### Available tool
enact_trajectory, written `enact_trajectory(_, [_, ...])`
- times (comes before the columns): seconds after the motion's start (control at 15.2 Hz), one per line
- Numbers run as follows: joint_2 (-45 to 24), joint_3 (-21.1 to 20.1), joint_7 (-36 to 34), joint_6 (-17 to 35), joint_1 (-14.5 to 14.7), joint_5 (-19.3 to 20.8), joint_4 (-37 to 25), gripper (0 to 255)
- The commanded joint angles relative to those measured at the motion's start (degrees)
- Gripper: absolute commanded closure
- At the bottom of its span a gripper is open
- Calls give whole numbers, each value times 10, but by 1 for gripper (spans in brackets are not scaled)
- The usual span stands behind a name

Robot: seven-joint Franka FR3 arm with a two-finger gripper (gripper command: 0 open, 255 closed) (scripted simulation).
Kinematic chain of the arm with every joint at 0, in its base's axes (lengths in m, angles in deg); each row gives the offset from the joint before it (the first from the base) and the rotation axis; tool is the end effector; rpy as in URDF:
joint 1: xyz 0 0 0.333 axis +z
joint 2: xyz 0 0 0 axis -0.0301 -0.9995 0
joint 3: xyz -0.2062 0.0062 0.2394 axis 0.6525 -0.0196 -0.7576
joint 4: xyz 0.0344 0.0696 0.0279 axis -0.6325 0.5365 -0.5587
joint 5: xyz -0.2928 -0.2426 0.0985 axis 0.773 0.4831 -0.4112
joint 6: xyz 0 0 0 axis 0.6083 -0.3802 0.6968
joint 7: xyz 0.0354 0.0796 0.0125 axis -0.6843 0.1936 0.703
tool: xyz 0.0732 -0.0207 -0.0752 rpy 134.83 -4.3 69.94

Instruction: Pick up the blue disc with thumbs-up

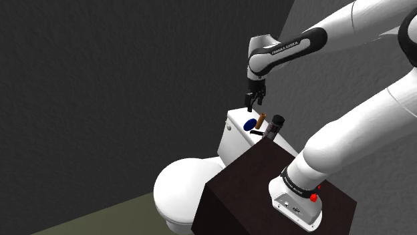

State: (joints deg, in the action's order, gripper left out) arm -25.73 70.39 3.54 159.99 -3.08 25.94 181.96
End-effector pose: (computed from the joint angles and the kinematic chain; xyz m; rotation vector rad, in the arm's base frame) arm 0.3834 -0.1244 0.3450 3.0196 0.0325 -0.4190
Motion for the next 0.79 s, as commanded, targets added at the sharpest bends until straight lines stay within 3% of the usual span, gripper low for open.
enact_trajectory(0.0, [-43, 9, 3, 34, -7, 10, -7, 0])
enact_trajectory(0.73, [-303, 40, 15, 178, -41, 34, -110, 0])
